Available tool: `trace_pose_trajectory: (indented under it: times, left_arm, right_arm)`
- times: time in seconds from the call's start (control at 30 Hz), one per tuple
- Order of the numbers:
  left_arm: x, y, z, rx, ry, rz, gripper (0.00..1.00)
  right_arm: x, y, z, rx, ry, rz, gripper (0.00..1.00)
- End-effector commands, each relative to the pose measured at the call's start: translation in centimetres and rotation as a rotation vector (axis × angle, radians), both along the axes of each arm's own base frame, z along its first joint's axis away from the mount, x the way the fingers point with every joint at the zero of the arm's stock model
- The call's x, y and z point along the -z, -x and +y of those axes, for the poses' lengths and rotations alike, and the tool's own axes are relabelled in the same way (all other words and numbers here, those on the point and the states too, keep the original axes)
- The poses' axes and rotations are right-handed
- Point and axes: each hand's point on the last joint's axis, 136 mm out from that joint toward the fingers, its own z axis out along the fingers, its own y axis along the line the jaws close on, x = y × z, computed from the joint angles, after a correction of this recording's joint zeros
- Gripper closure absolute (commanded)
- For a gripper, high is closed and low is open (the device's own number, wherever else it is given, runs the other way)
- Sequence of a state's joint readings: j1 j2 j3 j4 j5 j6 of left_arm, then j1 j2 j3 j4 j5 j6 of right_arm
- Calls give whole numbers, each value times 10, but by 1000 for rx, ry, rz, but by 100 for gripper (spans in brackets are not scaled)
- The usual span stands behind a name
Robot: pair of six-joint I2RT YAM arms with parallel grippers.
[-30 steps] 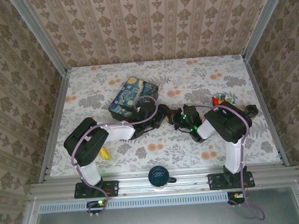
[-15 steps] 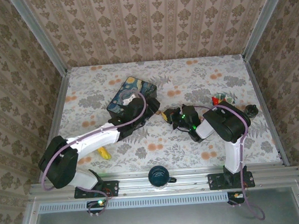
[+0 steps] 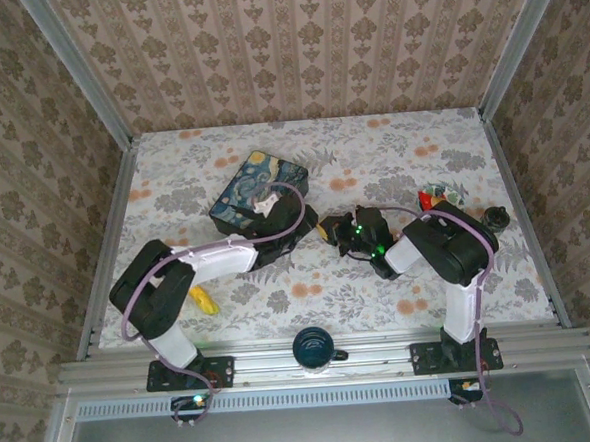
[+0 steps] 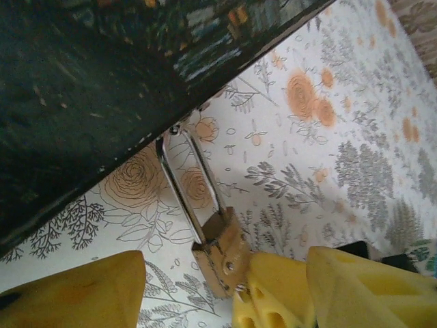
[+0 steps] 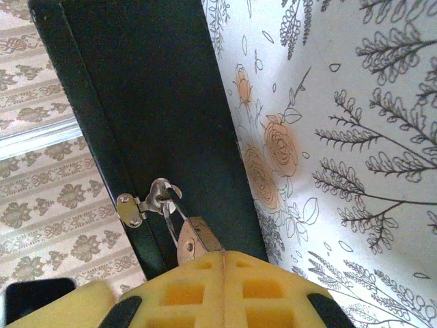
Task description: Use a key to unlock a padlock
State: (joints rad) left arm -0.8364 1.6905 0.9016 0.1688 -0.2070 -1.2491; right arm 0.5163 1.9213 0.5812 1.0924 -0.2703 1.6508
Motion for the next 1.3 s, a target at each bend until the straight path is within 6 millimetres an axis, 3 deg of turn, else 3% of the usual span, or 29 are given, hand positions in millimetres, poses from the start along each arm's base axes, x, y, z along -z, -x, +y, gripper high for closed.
trace_pose_trajectory:
  times: [0.0, 0.27, 0.47, 0.63, 0.8, 0.93, 1.1, 1.27]
  left_arm:
    - [-8, -12, -4, -45, 56, -33, 40]
    - [12, -19, -7, -69, 83, -9, 47]
    - [15, -26, -12, -69, 121, -31, 68]
    - [13, -27, -10, -73, 113, -45, 73]
    - [14, -26, -5, -77, 100, -47, 96]
    - [16, -24, -3, -71, 99, -41, 100]
    - [14, -23, 0, -73, 100, -49, 100]
    - [4, -23, -1, -77, 136, -54, 100]
  right_arm:
    - [-4, -1, 6, -10, 21, -14, 100]
    - [-3, -3, 13, -25, 7, -14, 100]
    - [-3, -2, 18, -36, 4, -15, 100]
    - [-3, -3, 20, -40, 4, -18, 100]
    - [-7, -6, 24, -49, 11, -38, 100]
    - [-11, -7, 26, -65, 32, -63, 100]
    - [-16, -1, 21, -103, 134, -100, 72]
    - [-15, 19, 0, -167, 375, -134, 62]
